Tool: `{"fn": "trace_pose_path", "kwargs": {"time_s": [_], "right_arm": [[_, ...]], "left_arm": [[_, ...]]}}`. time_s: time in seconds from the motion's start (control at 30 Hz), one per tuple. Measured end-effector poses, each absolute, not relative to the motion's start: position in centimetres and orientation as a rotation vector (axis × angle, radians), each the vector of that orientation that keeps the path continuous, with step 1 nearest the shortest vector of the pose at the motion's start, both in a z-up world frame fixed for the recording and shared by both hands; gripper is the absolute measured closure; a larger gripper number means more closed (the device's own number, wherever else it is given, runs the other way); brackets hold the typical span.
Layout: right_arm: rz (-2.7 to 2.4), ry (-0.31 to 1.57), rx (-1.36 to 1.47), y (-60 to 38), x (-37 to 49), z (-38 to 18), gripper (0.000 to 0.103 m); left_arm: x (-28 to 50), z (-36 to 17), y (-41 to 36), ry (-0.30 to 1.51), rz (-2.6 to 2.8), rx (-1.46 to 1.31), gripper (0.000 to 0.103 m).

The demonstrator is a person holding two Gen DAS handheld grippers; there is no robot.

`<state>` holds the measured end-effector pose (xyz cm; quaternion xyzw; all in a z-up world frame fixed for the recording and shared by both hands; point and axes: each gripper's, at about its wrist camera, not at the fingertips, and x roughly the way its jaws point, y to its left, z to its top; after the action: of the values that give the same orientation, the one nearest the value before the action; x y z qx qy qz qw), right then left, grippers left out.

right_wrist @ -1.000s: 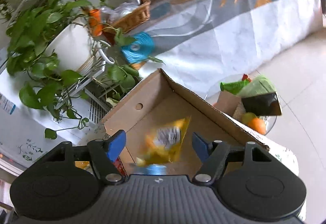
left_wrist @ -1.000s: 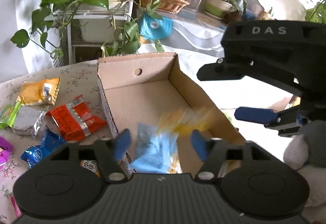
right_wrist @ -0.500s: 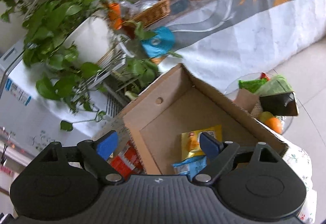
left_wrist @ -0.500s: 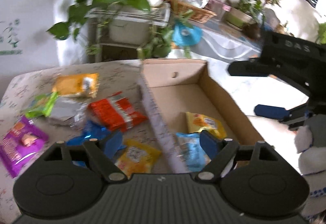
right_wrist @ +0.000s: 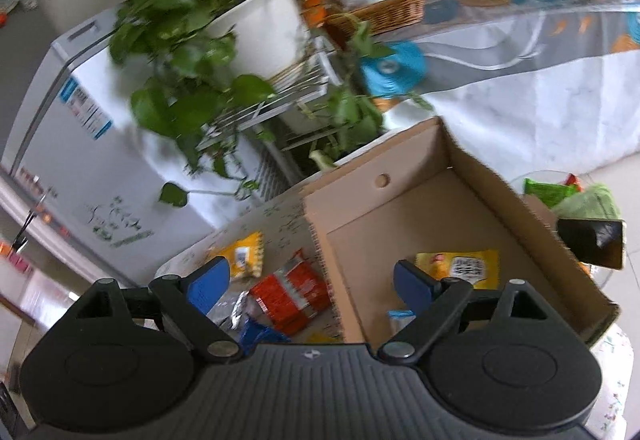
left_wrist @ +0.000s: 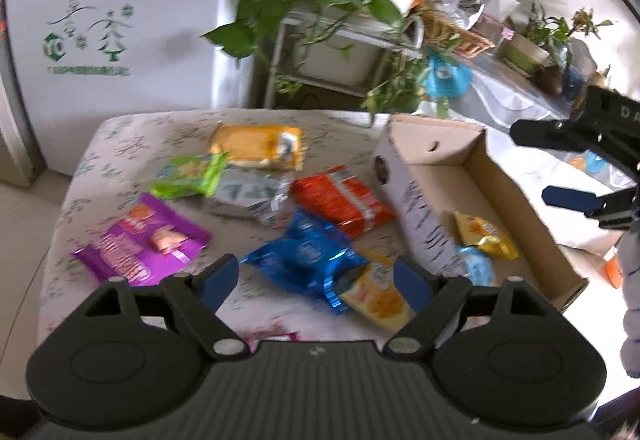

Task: Organize snacks
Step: 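Withdraw both tools from the box back over the snack pile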

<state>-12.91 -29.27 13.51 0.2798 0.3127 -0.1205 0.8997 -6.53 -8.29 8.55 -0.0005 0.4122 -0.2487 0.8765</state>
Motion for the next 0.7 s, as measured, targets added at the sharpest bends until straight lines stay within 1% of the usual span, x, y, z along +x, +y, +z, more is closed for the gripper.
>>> {"fn": "trace_pose_path", "kwargs": {"time_s": [0.37, 0.7], "right_arm": [[-0.072, 0.706, 0.536, -26.0, -10.9, 12.6, 0.01], [-0.008, 0.795, 0.469, -23.3, -9.3, 11.0, 0.01]], "left_arm": [[-7.2, 4.5, -4.2, 0.929, -0.466, 0.016, 0.018], [-8.4, 1.5, -6.0, 0.974, -0.517, 0.099, 0.018]]}}
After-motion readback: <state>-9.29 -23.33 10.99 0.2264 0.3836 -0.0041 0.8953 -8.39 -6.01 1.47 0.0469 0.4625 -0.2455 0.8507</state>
